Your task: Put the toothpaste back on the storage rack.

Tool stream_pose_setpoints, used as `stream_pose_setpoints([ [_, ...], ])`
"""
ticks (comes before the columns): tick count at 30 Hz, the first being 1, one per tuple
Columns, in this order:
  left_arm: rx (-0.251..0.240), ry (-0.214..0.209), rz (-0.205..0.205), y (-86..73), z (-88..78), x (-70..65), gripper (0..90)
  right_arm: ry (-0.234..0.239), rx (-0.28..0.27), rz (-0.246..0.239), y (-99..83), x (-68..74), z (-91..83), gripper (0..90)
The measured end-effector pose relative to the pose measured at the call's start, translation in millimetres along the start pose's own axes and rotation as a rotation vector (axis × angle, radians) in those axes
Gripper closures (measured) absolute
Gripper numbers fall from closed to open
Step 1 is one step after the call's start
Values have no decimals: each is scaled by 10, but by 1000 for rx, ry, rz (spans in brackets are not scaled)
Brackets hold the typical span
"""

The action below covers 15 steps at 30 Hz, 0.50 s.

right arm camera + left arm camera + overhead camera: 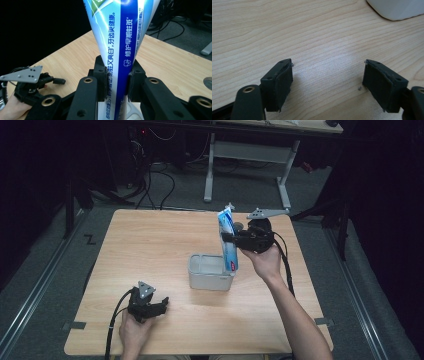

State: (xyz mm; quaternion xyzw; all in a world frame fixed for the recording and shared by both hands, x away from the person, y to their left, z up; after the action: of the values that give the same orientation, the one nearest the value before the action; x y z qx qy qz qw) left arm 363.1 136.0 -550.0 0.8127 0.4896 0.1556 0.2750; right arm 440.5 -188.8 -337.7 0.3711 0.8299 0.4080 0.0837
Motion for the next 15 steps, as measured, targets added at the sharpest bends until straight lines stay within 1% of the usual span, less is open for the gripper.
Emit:
stream_pose_setpoints([
  [4,0,0,0,0,0,0,243,-10,-7,0,45,2,63,741],
  [10,0,0,0,0,0,0,243,-6,-17,14,63,4,164,742],
  [15,0,0,0,-1,0,0,243,-3,-33,12,81,24,204,742],
])
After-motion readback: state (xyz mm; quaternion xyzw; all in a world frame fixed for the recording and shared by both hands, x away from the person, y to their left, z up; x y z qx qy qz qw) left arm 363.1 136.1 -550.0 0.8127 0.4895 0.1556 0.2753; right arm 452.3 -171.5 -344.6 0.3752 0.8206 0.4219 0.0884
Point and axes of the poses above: each handheld gripper's, and its own axes: z roughly forward along the jaws, y roughly out of its top, x roughly to its left, the point moved 2 cm from there along z, roughly forward along the jaws, and after that the axes turned 11 degrees about x, right-handed, at the moved point
